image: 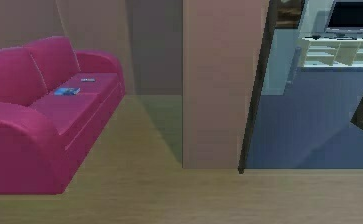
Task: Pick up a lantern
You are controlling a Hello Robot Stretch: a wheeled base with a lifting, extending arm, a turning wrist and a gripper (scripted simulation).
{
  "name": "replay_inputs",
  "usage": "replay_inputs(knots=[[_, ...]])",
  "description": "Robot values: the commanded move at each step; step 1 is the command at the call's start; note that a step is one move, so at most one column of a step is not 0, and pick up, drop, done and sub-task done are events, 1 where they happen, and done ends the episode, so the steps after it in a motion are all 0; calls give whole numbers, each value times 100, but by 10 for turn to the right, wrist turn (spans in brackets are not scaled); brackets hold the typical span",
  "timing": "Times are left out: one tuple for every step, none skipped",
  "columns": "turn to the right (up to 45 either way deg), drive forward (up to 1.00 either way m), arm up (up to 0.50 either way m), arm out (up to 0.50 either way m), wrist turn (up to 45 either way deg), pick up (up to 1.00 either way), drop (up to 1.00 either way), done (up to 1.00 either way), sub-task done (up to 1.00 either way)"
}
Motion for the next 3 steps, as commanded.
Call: replay_inputs(knots=[[0,0,50,0,0,0,0,0,0],[0,0,38,0,0,0,0,0,0],[0,0,0,44,0,0,0,0,0]])
